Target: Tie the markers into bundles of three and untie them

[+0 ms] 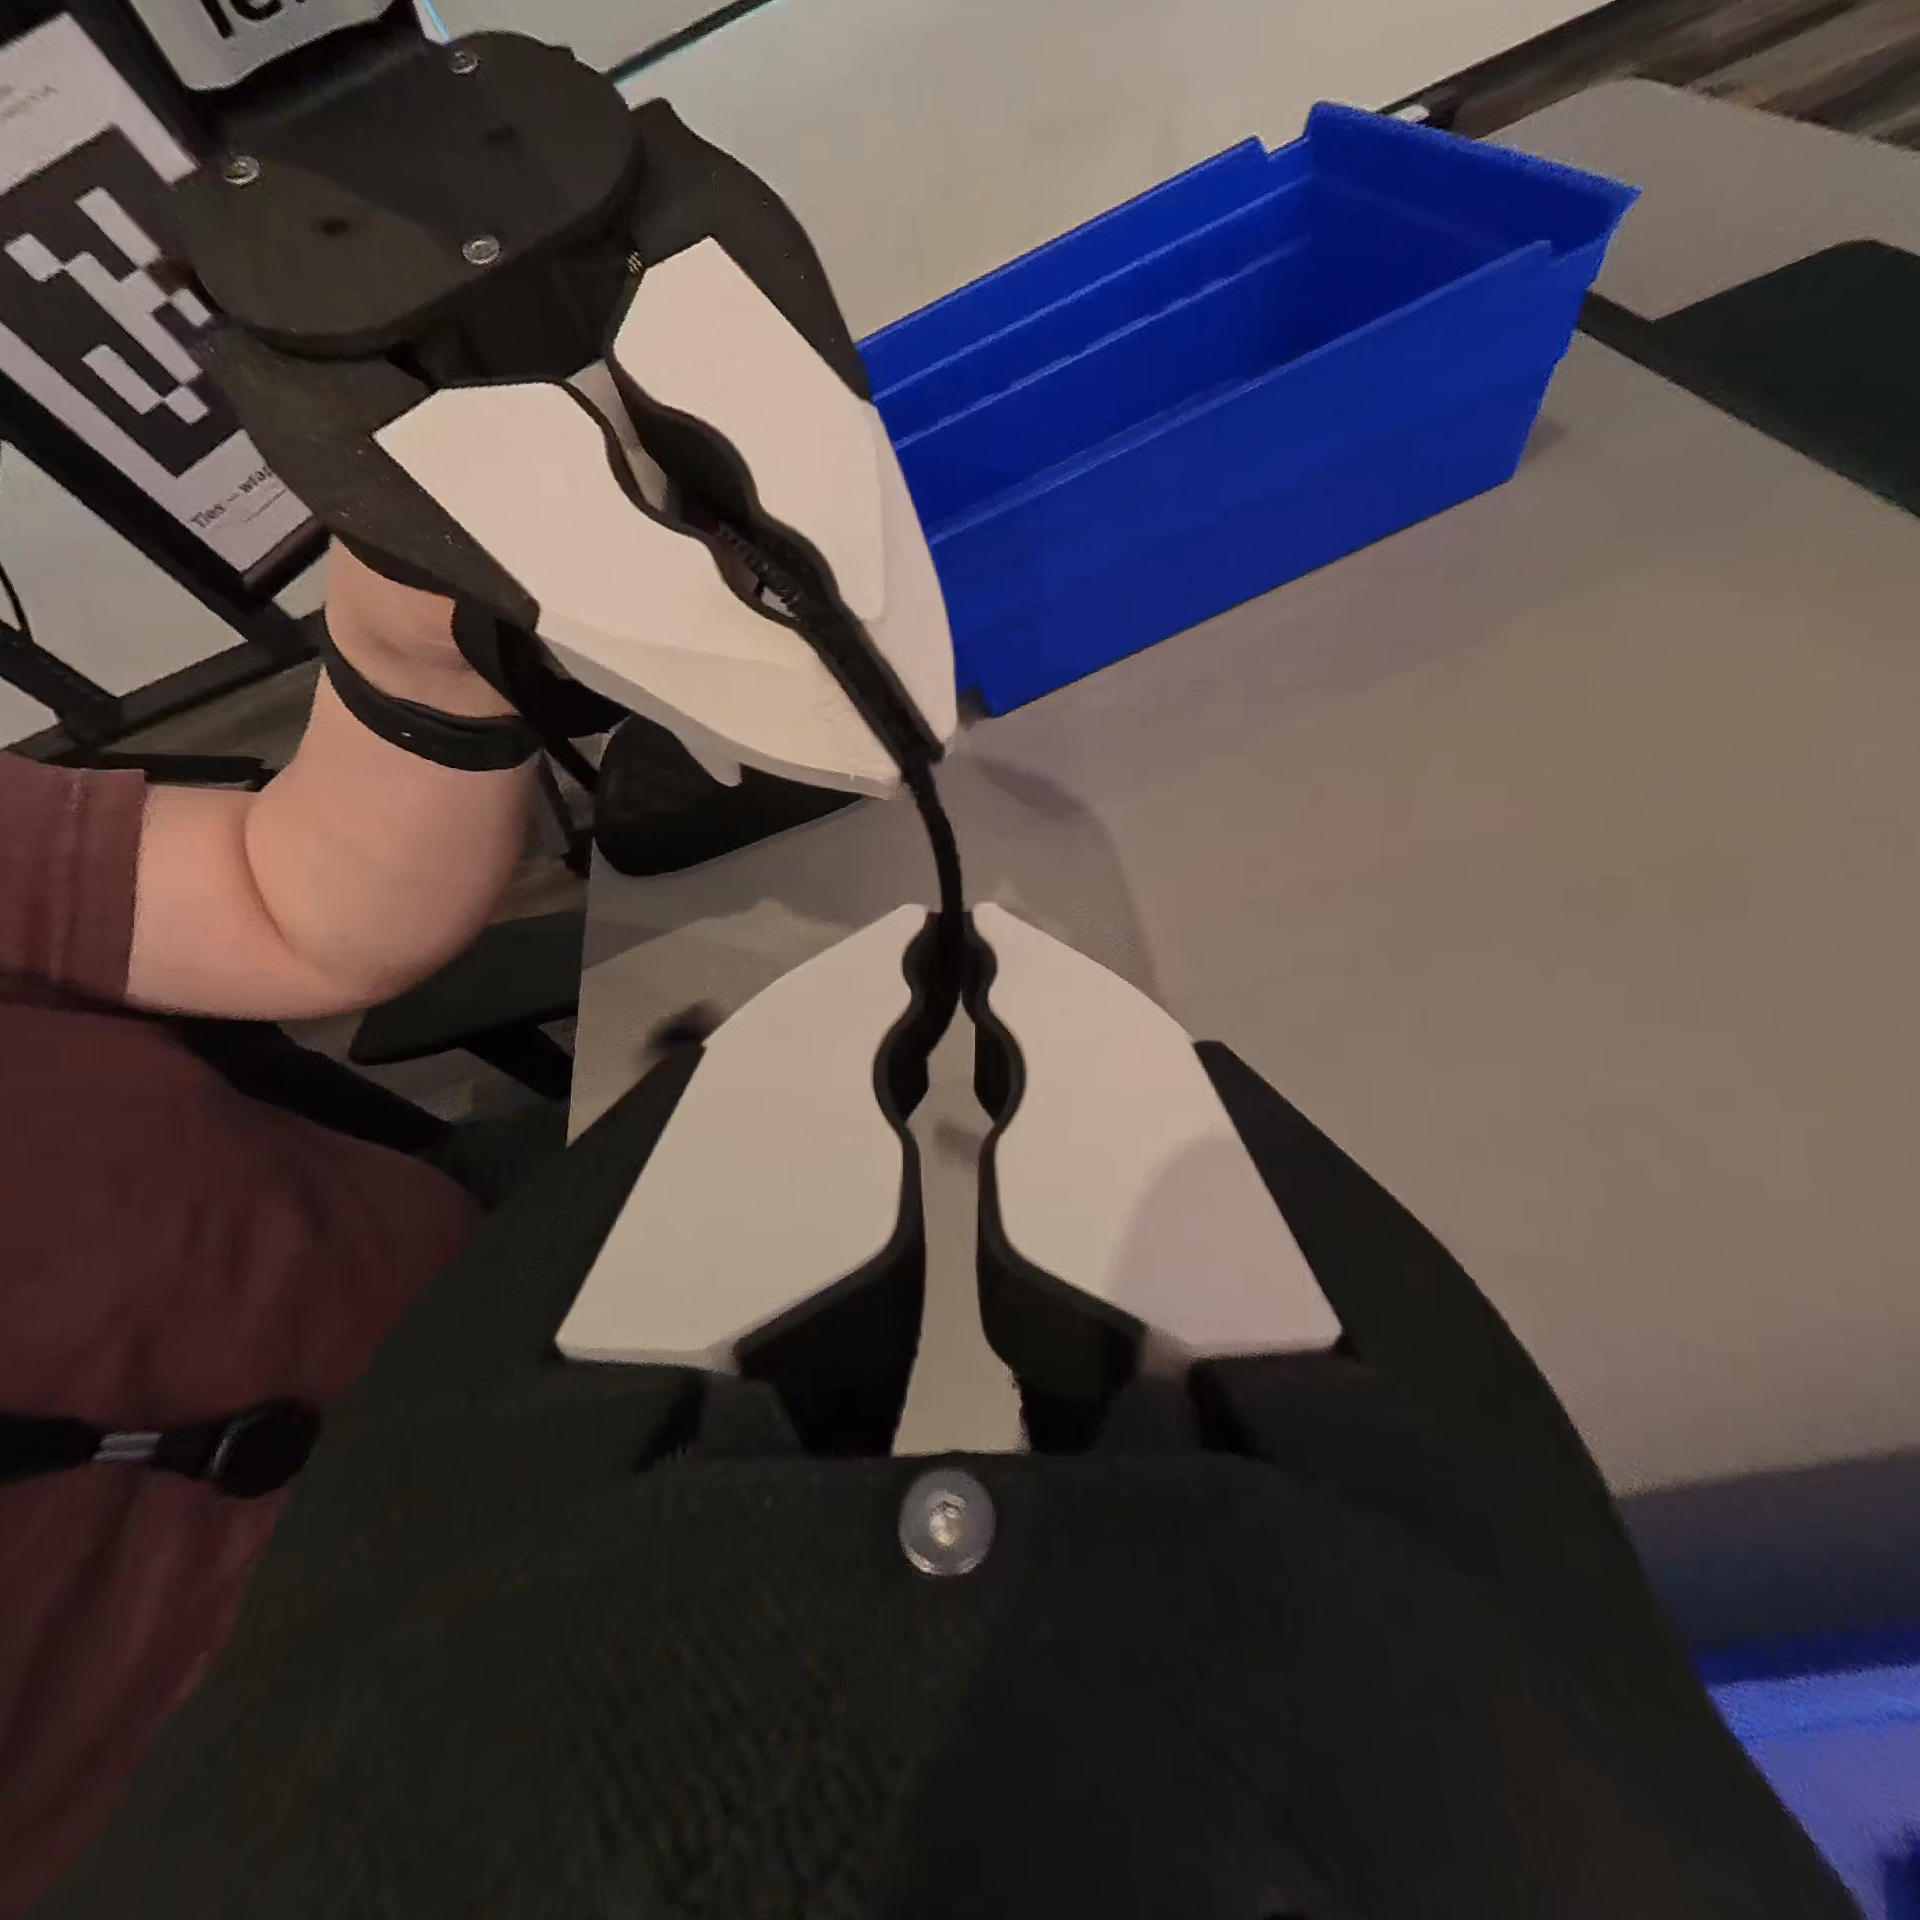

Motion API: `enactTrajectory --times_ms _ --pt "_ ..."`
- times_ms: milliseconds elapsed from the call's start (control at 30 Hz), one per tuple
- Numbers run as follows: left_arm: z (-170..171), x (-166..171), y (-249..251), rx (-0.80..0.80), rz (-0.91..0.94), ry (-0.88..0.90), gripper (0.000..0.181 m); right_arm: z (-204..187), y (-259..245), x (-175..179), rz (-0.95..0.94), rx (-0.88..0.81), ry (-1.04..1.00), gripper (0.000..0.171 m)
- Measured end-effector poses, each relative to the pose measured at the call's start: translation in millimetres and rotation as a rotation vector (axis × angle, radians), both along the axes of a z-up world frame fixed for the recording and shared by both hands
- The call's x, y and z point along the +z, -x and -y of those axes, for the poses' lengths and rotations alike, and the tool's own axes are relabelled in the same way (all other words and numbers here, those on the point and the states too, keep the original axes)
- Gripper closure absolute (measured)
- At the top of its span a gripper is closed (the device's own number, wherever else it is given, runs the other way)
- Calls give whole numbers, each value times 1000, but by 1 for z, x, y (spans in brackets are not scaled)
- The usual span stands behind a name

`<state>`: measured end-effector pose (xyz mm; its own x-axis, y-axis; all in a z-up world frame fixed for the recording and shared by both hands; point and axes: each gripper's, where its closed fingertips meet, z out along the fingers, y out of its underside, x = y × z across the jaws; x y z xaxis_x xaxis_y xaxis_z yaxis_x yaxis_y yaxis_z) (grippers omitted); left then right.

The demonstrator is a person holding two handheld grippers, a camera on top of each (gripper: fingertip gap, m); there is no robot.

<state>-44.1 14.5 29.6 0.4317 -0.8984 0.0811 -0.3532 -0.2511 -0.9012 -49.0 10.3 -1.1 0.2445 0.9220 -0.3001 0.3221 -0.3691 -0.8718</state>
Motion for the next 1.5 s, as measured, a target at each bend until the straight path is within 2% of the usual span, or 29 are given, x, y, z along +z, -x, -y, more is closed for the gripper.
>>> enactTrajectory --times_ms 67,100,200,300,367,500,600,667,700,833,900,933,1000,1100,1167,1233,1333,1367,1400,1500 --pt "2 7 8 23 38 -17 124 -2 -17 1 51 -45 -12 168" --pt "5 10 15 32 43 -34 117 -11 -36 5 99 -108 -46 168" --pt "13 12 41 81 21 -87 121 -48 -131 9 321 -380 -23 168" --pt "18 11 59 124 9 -113 126 -71 -235 -39 745 -574 159 167" --pt "20 8 66 144 11 -111 128 -69 -260 -73 939 -501 202 167" --pt "14 -2 80 195 8 -83 131 -75 -266 -110 1107 -431 152 167" --pt "9 -8 97 247 -18 -74 129 -85 -260 -120 1108 -426 105 166" --pt "5 -10 117 306 -38 -74 122 -92 -262 -119 1105 -463 73 144" --pt "5 -9 133 334 -59 -82 122 -91 -261 -111 1070 -475 64 142" --pt "-8 15 239 552 -186 -177 121 -92 -281 -29 839 -650 -112 138" --pt "-30 29 302 665 -284 -242 118 -98 -315 1 780 -788 -121 124" --pt "-46 32 333 723 -329 -243 115 -103 -331 4 770 -851 -81 119" --pt "-75 23 383 812 -389 -136 107 -110 -347 -12 738 -914 72 113" --pt "-102 -1 406 814 -303 85 105 -110 -350 -53 735 -950 280 108" --pt "-113 -15 417 854 -249 174 95 -108 -350 -73 759 -980 326 112" --pt "-114 -40 425 881 -295 290 82 -102 -348 -88 785 -986 380 120" --pt "-109 -76 420 860 -355 433 77 -91 -357 -106 885 -993 454 129" --pt "-108 -88 420 857 -394 464 78 -91 -356 -108 866 -995 474 131" --pt "-105 -100 424 864 -449 496 83 -92 -352 -109 826 -993 507 140" --pt "-99 -131 432 852 -534 592 121 -90 -341 -111 731 -953 604 163"
